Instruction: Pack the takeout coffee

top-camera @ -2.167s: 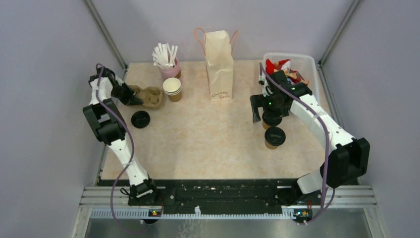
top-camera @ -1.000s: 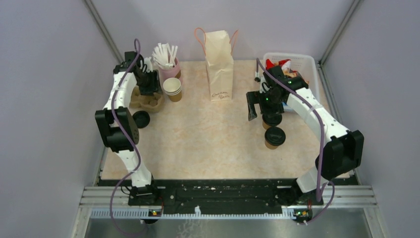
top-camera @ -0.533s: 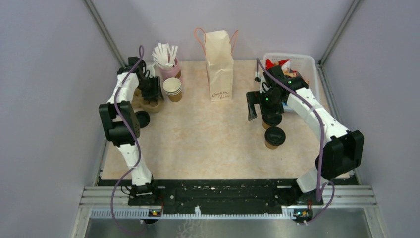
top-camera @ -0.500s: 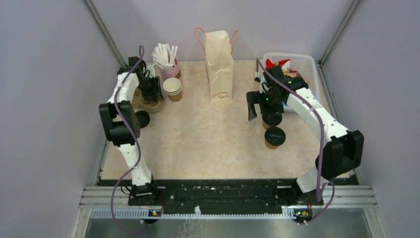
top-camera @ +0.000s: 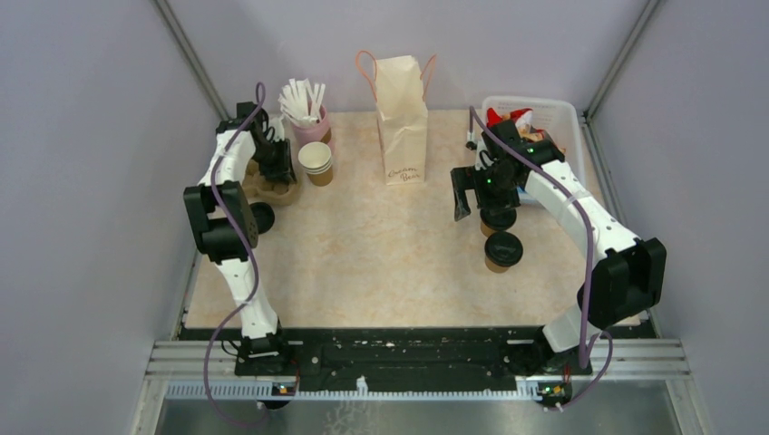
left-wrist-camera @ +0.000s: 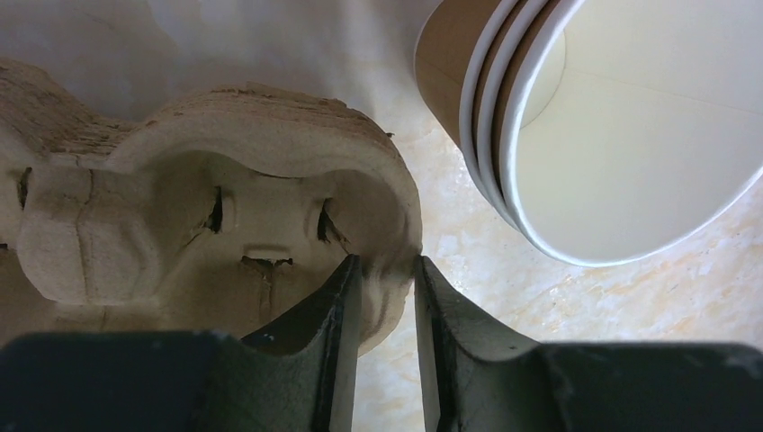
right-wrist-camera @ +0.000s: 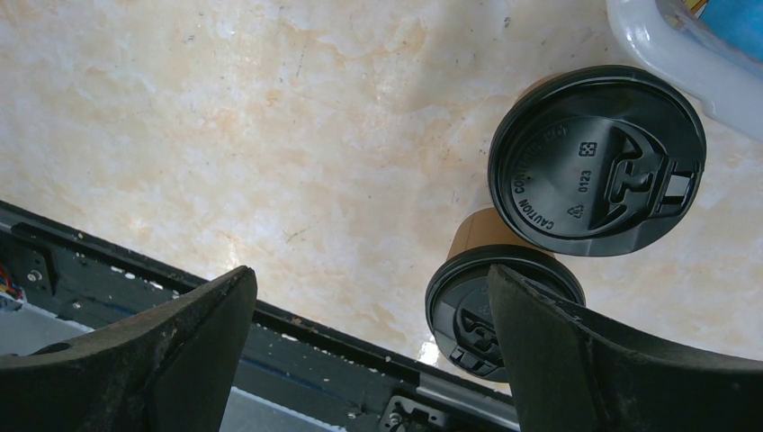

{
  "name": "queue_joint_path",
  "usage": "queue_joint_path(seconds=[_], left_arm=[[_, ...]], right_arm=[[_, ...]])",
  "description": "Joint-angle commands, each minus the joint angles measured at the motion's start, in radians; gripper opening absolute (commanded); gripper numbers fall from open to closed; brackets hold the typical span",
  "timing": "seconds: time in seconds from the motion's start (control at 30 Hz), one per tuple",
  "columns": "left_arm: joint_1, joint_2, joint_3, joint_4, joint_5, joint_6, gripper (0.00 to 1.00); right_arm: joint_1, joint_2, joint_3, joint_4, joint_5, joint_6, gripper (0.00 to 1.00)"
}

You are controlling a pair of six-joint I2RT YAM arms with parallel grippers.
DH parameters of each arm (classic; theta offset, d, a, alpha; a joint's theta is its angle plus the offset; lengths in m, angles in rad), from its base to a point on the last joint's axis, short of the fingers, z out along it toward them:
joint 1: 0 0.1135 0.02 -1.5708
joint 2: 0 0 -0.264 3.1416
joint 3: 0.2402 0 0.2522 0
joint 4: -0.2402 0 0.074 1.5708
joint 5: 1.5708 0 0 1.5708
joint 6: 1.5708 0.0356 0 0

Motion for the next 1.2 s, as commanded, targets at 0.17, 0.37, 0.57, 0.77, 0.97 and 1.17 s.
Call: queue_joint_path(seconds=[0.17,0.37,0.57,0.77,0.97,1.17], left_arm=[[-0.038,-0.021,0.023,-0.007,-0.080,0.018,0.37],[-0.038,-0.012,0.034,-0.007,-0.090,0.023,0.33],[-0.039,-0.005,0.045,-0.011,-0.094,0.027,0.24],[-0.039,-0.032,0.047,-0.006,-0.092,0.045,0.18],[-0.038,-0.066,0.032,0.003,-0.084,0.065,0.15],[-0.022,-0.073,0.029,0.001,-0.010,0.069,0.16]], right_arm=[[0.003,0.007,0.028,0.015,-0.002,-0.002,0.99],[0.004,0.003,0.026,0.013,0.000,-0.002,0.99],[0.004,0.002,0.027,0.015,0.005,-0.002,0.99],[0.004,0.006,0.031,0.014,0.005,-0.002,0.99],[0.004,0.008,0.035,0.012,0.007,-0.002,0.99],[0.004,0.005,0.037,0.011,0.007,-0.002,0.99]])
